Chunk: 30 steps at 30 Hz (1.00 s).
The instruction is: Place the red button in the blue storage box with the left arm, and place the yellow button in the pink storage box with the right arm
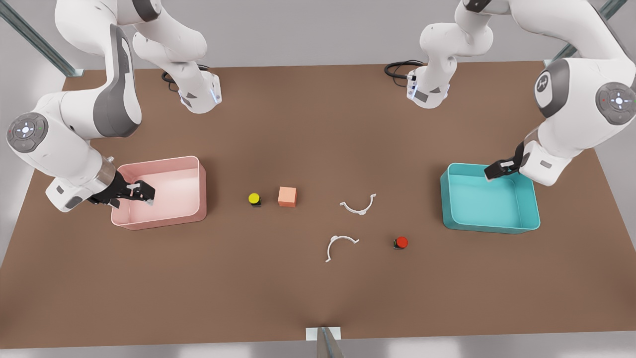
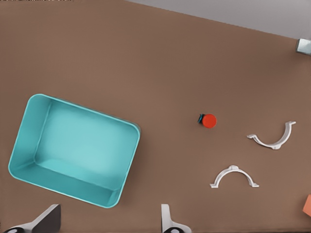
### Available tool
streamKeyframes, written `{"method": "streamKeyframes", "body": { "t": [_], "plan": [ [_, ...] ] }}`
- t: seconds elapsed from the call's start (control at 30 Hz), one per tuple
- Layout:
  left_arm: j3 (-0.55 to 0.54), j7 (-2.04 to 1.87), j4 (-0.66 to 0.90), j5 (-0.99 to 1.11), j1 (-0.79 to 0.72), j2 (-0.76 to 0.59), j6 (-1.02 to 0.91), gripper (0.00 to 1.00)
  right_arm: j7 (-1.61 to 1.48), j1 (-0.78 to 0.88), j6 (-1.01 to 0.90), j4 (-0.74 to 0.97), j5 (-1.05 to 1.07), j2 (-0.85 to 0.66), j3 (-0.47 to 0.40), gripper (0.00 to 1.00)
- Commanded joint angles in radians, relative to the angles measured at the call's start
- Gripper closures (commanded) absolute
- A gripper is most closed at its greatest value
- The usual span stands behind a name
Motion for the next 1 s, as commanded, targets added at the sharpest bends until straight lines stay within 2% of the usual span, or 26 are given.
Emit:
{"method": "streamKeyframes", "body": {
  "t": [0.0, 0.1, 0.2, 0.3, 0.43, 0.53, 0.6, 0.67, 0.73, 0.77, 0.97],
  "plan": [
    [0.0, 0.272, 0.0, 0.002, -0.005, 0.001, 0.006, 0.0, 0.0, 0.0, 0.001, 0.001, 0.001, 0.001, 0.0, 0.0],
    [-0.003, 0.27, 0.0, 0.005, -0.1, 0.079, 0.012, 0.0, -0.01, 0.012, 0.026, 0.001, 0.001, 0.036, 0.012, 0.0],
    [-0.003, 0.247, -0.001, 0.0, -0.174, 0.168, 0.157, 0.0, -0.013, 0.024, 0.098, -0.007, -0.001, 0.108, 0.149, 0.0],
    [-0.003, 0.212, -0.006, 0.0, -0.194, 0.276, 0.326, 0.0, 0.053, 0.027, 0.099, -0.082, -0.044, 0.09, 0.278, 0.0],
    [-0.003, 0.195, -0.006, 0.0, -0.2, 0.391, 0.504, 0.0, 0.147, 0.026, 0.099, -0.173, -0.062, 0.061, 0.359, 0.0],
    [-0.003, 0.166, -0.006, 0.0, -0.222, 0.449, 0.571, 0.0, 0.331, 0.027, 0.089, -0.21, -0.105, 0.056, 0.423, 0.0],
    [-0.003, 0.163, -0.007, 0.0, -0.229, 0.478, 0.602, 0.0, 0.48, 0.026, 0.098, -0.25, -0.12, 0.061, 0.439, 0.0],
    [-0.003, 0.163, -0.006, 0.0, -0.231, 0.504, 0.636, 0.0, 0.491, 0.018, 0.162, -0.248, -0.12, 0.116, 0.437, 0.0],
    [-0.002, 0.163, -0.004, 0.003, -0.229, 0.553, 0.684, 0.0, 0.501, 0.018, 0.311, -0.245, -0.125, 0.234, 0.428, 0.0],
    [-0.002, 0.166, -0.003, 0.003, -0.228, 0.57, 0.687, 0.0, 0.538, 0.019, 0.316, -0.245, -0.142, 0.259, 0.428, 0.0],
    [-0.002, 0.167, -0.004, 0.0, -0.228, 0.632, 0.687, 0.0, 0.724, 0.015, 0.319, -0.361, -0.142, 0.251, 0.44, 0.0]
  ]
}}
